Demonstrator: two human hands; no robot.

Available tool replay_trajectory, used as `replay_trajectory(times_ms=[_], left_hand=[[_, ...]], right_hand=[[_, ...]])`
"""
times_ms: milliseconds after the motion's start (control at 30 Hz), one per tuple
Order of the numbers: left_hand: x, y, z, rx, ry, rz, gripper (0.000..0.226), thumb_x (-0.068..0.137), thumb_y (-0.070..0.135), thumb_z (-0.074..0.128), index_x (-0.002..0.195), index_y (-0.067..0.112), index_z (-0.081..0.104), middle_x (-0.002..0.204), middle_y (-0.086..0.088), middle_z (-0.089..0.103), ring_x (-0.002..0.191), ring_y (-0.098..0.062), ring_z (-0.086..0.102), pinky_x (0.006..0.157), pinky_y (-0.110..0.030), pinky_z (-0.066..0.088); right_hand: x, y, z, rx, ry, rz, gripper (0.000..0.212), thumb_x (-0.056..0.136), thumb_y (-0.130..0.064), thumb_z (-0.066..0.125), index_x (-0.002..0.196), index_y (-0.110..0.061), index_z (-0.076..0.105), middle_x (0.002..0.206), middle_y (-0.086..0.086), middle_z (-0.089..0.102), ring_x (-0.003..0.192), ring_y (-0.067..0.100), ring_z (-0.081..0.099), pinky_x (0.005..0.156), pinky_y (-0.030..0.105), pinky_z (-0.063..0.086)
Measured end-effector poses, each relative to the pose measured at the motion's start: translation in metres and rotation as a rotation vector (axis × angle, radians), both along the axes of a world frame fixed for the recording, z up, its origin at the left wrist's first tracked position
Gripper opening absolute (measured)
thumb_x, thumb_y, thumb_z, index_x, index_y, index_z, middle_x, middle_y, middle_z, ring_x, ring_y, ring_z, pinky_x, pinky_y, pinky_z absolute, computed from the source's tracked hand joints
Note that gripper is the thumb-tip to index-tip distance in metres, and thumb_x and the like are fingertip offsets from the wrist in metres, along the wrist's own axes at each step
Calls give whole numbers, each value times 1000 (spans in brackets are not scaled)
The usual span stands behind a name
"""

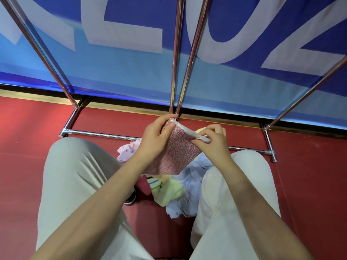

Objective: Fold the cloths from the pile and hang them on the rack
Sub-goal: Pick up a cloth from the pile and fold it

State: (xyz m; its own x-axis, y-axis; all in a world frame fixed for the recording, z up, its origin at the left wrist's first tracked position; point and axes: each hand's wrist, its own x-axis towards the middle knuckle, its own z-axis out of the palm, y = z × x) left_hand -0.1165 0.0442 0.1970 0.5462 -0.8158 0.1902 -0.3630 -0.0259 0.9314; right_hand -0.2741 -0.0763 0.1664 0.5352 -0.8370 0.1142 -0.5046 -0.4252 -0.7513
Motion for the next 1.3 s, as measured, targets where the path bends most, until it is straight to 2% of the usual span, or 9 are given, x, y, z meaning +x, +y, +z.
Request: replay_trajectory(times_ms=[133, 233, 333, 567, 733, 800, 1033, 1133, 1300], left_hand=[[2, -1, -1, 63, 159, -36, 36, 91, 13, 65, 125, 23, 61, 119, 8, 64, 109, 1, 57, 96, -15, 43], [6, -3, -4, 59, 278, 29, 28, 90, 10, 65, 117, 19, 67, 109, 3, 70, 101, -6, 62, 94, -26, 46], [9, -2, -3, -13, 390, 104, 21, 92, 7, 61, 106, 20, 70, 97, 8, 72, 91, -1, 63, 87, -22, 45], [10, 0, 1, -84, 393, 132, 21, 95, 9, 57, 103, 23, 70, 95, 16, 71, 90, 5, 61, 84, -13, 43], [9, -2, 4, -122, 298, 144, 23, 96, 9, 55, 102, 27, 68, 92, 27, 70, 91, 9, 60, 83, -11, 42], [8, -3, 1, -132, 315, 156, 24, 96, 8, 55, 103, 27, 67, 93, 25, 70, 92, 7, 60, 82, -11, 42], [-4, -12, -8, -100, 456, 238, 21, 95, 11, 56, 99, 26, 68, 96, 14, 69, 90, 1, 61, 86, -21, 45], [-9, -15, -8, -98, 502, 307, 19, 95, 10, 56, 101, 23, 68, 97, 13, 68, 89, 2, 61, 90, -23, 45], [-18, -20, -9, -114, 585, 375, 19, 95, 11, 56, 107, 19, 68, 101, 11, 68, 86, 10, 60, 84, -12, 45]], right_hand=[[3, -3, 4, 312, -62, 16, 18, 77, -13, 76, 74, -16, 59, 89, 11, 66, 79, 18, 56, 70, 30, 42], [3, -4, 8, 311, -93, -38, 17, 78, -14, 76, 82, -16, 59, 85, 2, 65, 71, 11, 56, 62, 23, 42], [2, -6, 10, 356, -162, -21, 16, 79, -14, 77, 89, -15, 65, 82, -6, 63, 70, 3, 55, 60, 12, 41], [-3, -8, 13, 628, -300, 39, 11, 81, -6, 72, 81, -14, 65, 80, 7, 57, 79, 16, 52, 73, 28, 38], [-1, -3, 28, 425, -515, -98, 16, 82, -1, 70, 81, -15, 62, 78, 0, 63, 74, 6, 56, 68, 18, 45], [-2, 1, 30, 381, -543, -140, 11, 81, -7, 72, 85, -15, 65, 84, 0, 68, 79, 10, 61, 74, 25, 48], [5, 5, 23, 256, -525, -234, 9, 86, -12, 68, 93, -16, 63, 87, -4, 66, 80, 5, 60, 73, 18, 46], [13, 7, 13, 214, -453, -268, 8, 86, -18, 68, 92, -17, 62, 89, -3, 67, 85, 12, 61, 76, 26, 46], [26, 12, 8, 211, -411, -338, 12, 85, -19, 69, 87, -16, 58, 82, -7, 61, 79, 12, 56, 69, 24, 40]])
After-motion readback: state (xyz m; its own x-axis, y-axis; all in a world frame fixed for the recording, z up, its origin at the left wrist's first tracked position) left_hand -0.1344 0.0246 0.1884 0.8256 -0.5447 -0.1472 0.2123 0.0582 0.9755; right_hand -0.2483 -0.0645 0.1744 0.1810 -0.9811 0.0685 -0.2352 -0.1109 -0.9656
